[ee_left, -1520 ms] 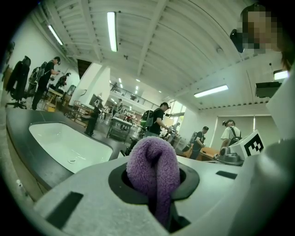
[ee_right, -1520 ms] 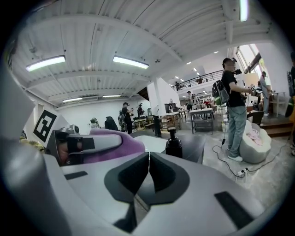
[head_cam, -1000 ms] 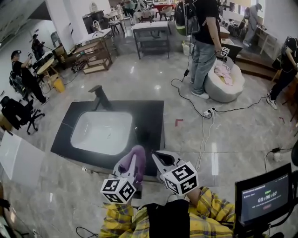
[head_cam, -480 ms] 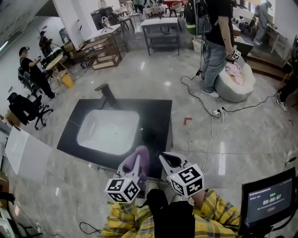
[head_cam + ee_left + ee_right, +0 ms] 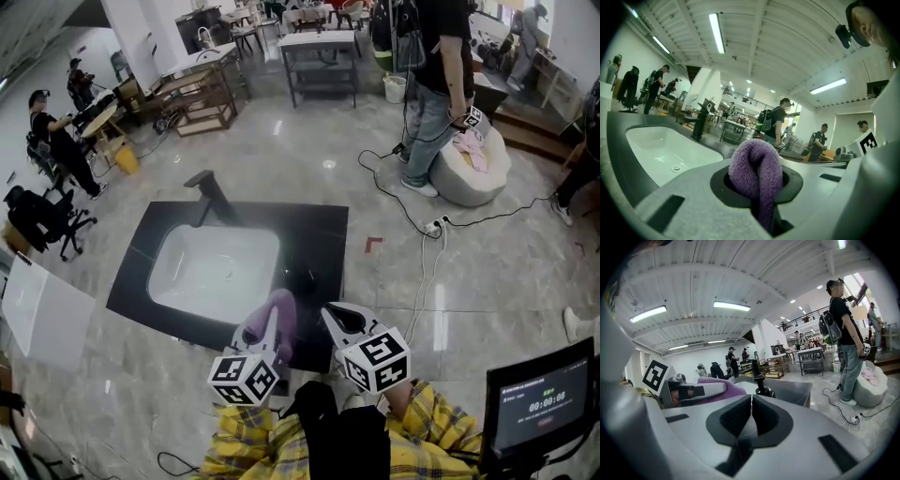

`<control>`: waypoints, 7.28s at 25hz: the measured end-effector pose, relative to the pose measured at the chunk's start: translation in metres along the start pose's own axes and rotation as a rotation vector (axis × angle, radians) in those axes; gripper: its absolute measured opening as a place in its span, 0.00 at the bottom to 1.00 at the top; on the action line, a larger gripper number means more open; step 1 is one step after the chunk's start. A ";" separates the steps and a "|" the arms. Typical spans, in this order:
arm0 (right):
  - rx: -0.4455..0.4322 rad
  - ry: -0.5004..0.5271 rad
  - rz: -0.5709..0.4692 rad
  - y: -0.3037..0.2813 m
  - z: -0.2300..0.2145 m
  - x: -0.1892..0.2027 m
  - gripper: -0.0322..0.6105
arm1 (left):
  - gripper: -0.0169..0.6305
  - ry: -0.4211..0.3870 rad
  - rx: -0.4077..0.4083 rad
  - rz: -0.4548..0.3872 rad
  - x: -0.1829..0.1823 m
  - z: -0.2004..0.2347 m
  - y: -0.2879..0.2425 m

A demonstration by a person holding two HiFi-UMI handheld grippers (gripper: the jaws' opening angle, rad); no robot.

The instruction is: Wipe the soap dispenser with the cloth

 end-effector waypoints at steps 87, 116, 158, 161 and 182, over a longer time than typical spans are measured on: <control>0.127 0.020 0.054 -0.122 -0.029 -0.001 0.06 | 0.09 -0.066 -0.108 0.178 0.028 0.116 -0.095; 0.093 0.031 0.057 -0.117 -0.021 0.001 0.06 | 0.09 -0.234 -0.025 0.394 0.049 0.111 -0.086; -0.553 0.444 0.215 -0.149 -0.033 -0.004 0.38 | 0.09 -0.056 0.054 0.209 0.004 0.096 -0.032; -0.630 0.462 0.260 -0.154 -0.031 -0.005 0.38 | 0.09 -0.054 0.054 0.215 0.006 0.097 -0.033; -0.383 0.345 0.196 -0.162 -0.020 -0.001 0.35 | 0.09 -0.045 0.029 0.211 0.003 0.100 -0.031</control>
Point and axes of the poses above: the fingertips, and each gripper's own axes: y backward along the fingers, z to its left, x out of its underside, the point moved 6 cm from there along y, backward along the fingers, and after that the axes turned 8 degrees about -z, right-handed, at the moved point
